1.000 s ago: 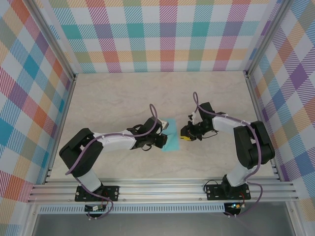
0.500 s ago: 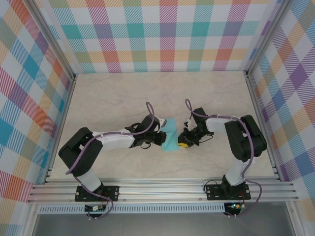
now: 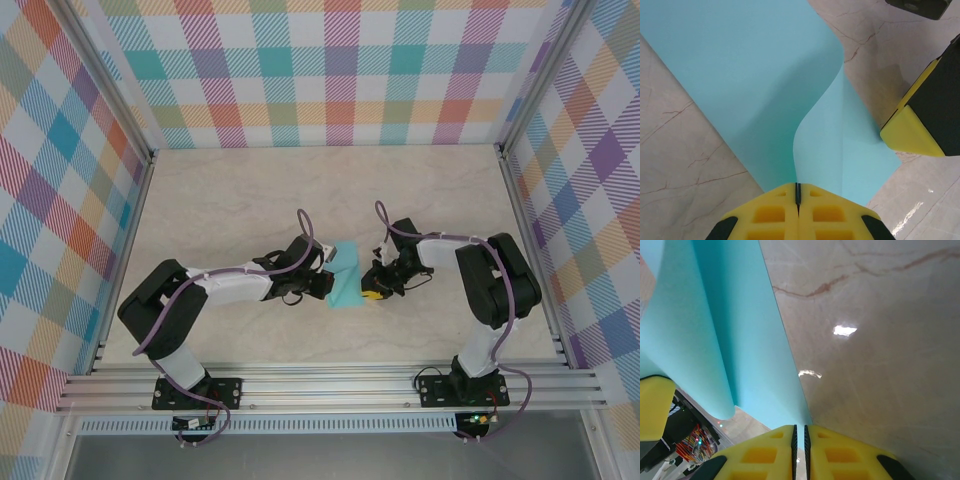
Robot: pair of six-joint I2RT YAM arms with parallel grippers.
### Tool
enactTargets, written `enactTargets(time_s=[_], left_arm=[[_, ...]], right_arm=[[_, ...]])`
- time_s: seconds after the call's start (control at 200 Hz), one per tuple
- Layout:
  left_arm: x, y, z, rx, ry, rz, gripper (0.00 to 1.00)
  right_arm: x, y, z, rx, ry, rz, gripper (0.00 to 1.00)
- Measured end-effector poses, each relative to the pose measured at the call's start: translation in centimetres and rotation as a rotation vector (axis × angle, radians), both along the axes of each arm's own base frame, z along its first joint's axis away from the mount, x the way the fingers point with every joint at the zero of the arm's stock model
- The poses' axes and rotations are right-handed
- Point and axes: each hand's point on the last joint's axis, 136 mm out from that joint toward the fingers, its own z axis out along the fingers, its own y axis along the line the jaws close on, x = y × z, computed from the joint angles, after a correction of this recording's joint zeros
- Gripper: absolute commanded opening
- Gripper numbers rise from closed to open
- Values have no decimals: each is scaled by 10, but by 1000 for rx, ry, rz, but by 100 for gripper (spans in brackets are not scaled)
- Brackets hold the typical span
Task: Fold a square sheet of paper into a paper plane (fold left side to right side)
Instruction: Fold the triangle a second time at the center of the table.
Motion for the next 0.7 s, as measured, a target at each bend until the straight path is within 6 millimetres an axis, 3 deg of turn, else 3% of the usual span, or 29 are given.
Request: enactTargets(time_s=[0.7], left_arm=[[3, 7, -10, 31, 7, -5, 2]], right_arm=[[-1, 0, -1, -15, 1, 17, 13]])
